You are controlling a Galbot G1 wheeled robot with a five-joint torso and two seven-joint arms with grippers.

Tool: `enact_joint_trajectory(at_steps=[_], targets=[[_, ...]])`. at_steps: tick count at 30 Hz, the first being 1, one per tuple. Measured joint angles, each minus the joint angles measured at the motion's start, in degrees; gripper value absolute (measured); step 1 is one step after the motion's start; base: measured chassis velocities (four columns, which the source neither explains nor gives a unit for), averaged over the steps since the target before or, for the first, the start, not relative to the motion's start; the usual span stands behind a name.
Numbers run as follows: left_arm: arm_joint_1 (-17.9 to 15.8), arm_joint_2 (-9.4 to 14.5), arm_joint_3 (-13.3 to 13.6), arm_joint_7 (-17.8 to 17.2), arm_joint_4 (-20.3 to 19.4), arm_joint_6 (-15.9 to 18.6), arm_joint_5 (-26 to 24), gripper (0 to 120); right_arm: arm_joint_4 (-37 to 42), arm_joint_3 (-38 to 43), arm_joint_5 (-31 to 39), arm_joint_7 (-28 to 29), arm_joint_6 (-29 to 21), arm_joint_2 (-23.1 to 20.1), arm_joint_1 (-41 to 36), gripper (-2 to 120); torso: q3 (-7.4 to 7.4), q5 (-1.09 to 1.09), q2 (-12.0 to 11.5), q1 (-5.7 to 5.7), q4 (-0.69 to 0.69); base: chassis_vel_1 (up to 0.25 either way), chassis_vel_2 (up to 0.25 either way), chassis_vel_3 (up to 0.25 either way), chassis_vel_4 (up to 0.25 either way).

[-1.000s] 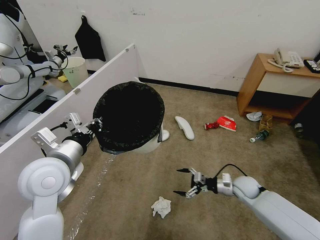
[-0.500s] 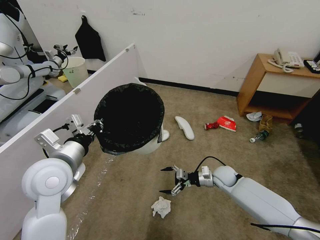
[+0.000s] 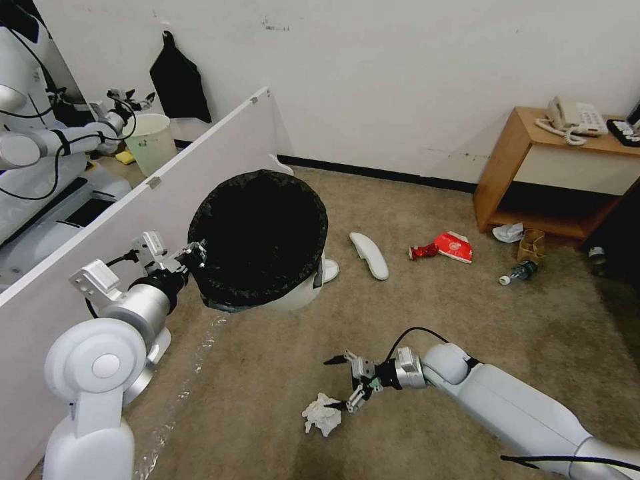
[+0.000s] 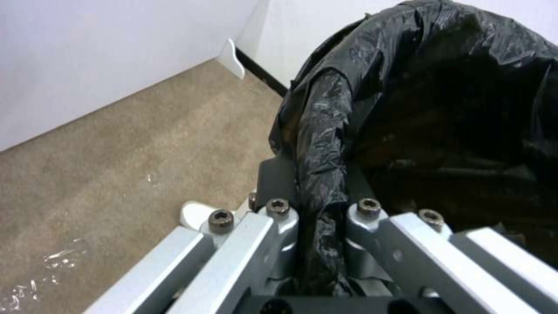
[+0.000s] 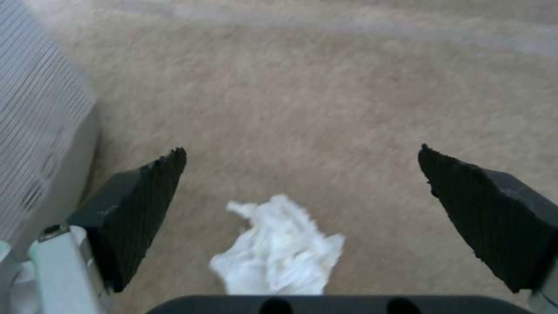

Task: Pick up the trash bin, then pick up the garbage from the floor and place it into the trash bin.

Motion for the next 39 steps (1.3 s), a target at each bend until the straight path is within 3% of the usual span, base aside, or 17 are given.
enact_joint_trajectory(at_steps=[39], targets=[[2.1,-0.3,-0.2,1.6,-1.6,-0.8,2.2,4,-18.8,5.0,-1.9,-6.0,6.1,6.5,0.6,100,0.0,-0.01,0.0,0.0,0.0,0.0,0.0,0.0,0.0]])
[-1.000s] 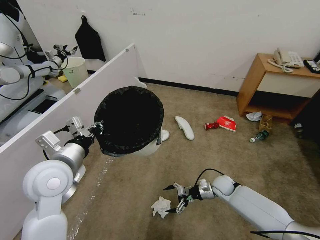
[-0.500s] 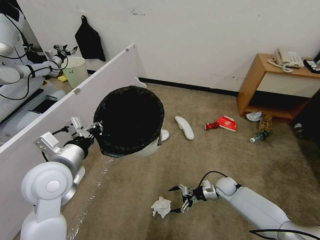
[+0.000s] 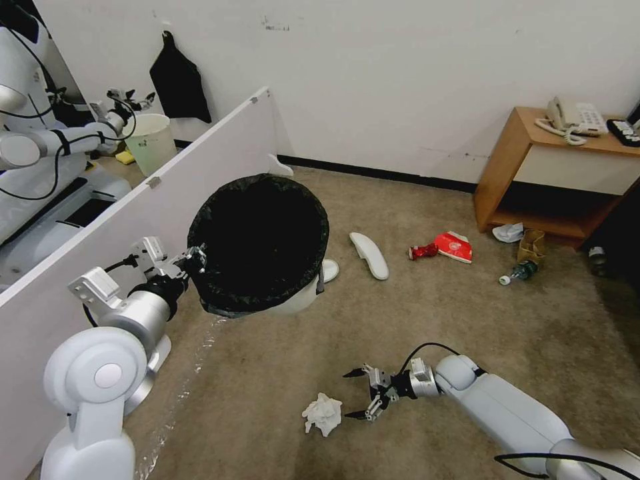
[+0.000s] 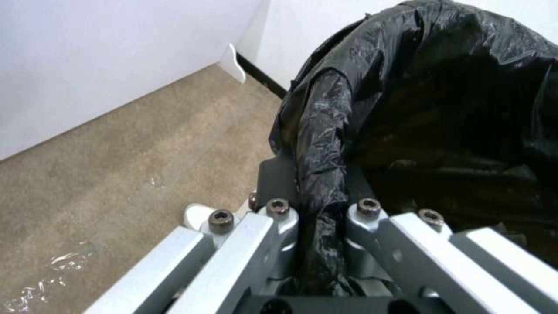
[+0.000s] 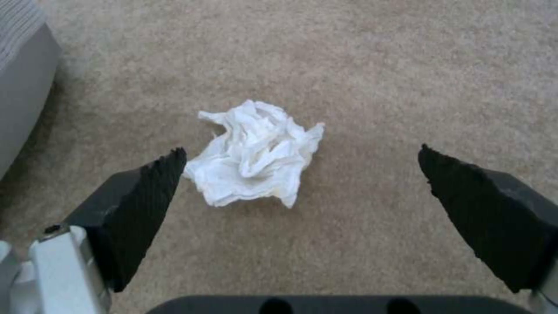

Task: Pick up the trash bin, then pick up the garbage from the floor and place it into the trash bin.

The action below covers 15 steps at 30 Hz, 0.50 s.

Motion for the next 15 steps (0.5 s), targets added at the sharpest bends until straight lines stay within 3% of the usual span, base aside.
enact_joint_trajectory(at_steps=[15], targets=[[0.3,0.0,0.0,0.3,0.0,-0.1,0.1,4,-4.8,0.1,-1.4,-0.4,1.3,5.3,1.2,100,0.0,0.0,0.0,0.0,0.0,0.0,0.0,0.0,0.0]])
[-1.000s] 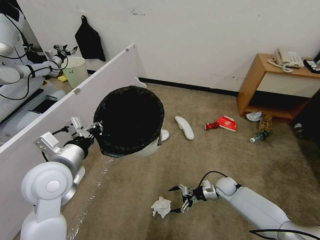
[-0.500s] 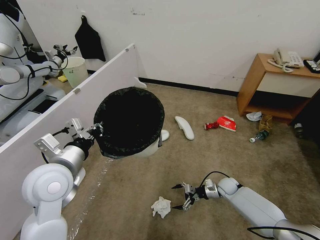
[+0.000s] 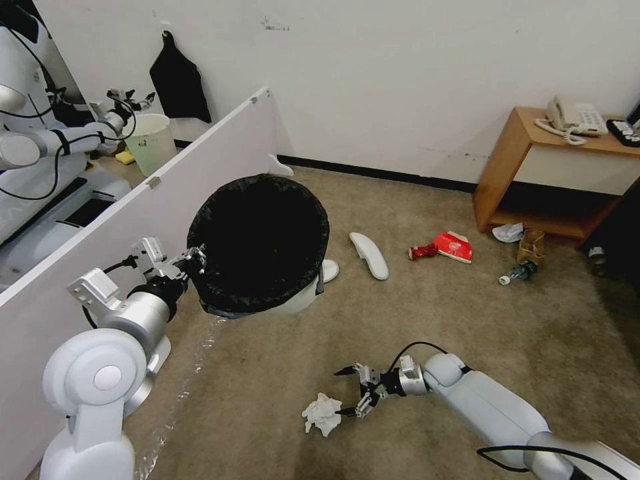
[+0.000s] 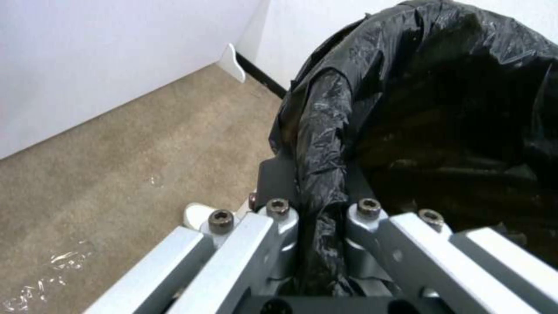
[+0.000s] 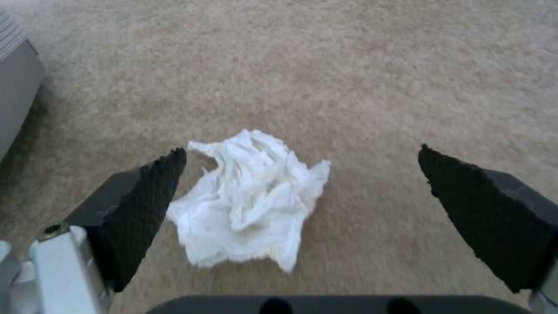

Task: Pick up the trash bin, then pick up the garbage from the floor and place it into the trash bin.

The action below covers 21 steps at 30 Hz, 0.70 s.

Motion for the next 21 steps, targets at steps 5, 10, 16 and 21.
enact_joint_trajectory(at_steps=[5,10,16,21], targets=[[0.0,0.0,0.0,0.0,0.2,0.0,0.0,4,-0.6,-0.2,-0.3,0.0,0.1,0.8,0.1,100,0.0,-0.01,0.0,0.0,0.0,0.0,0.0,0.0,0.0],[-0.1,0.0,0.1,0.1,0.2,0.0,0.0,4,-1.1,-0.4,-0.8,-0.1,0.3,2.1,0.1,100,0.0,0.0,0.0,0.0,0.0,0.0,0.0,0.0,0.0],[-0.2,0.0,0.1,0.1,0.3,0.0,0.0,4,-1.3,-0.5,-1.4,-0.1,0.5,2.8,-0.1,100,0.0,0.0,0.0,0.0,0.0,0.0,0.0,0.0,0.0],[-0.2,0.0,0.1,0.2,0.3,-0.1,0.0,4,-1.6,-0.7,-1.7,-0.1,0.5,3.1,-0.2,100,0.0,0.0,0.0,0.0,0.0,0.0,0.0,0.0,0.0]])
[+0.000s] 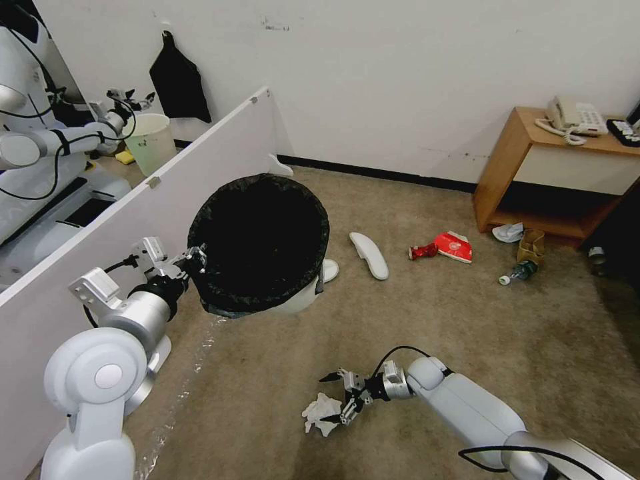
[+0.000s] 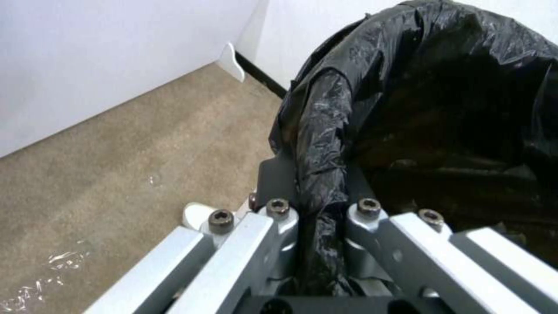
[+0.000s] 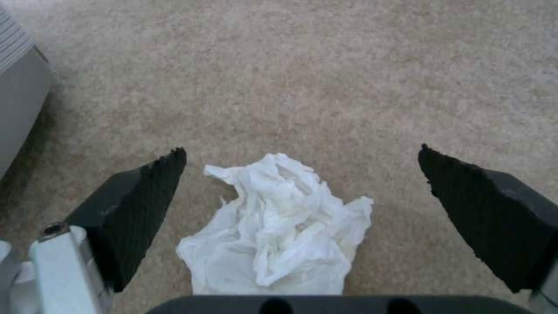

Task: Pick up the trash bin, then pick up the garbage from the floor and place it into the trash bin.

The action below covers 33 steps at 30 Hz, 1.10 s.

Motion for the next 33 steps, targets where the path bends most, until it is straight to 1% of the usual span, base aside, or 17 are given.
enact_joint_trajectory(at_steps=[16,33], targets=[[0.1,-0.1,-0.2,0.0,-0.4,0.0,0.0,4,-0.6,1.2,-0.9,0.0,0.7,-0.2,-1.7,100,0.0,0.0,0.0,0.0,0.0,0.0,0.0,0.0,0.0],[1.1,0.1,-0.8,0.1,-1.4,-0.1,0.0,4,-2.1,3.3,-1.6,0.1,1.5,-0.3,-2.8,100,0.0,0.0,0.0,0.0,0.0,0.0,0.0,0.0,0.0]])
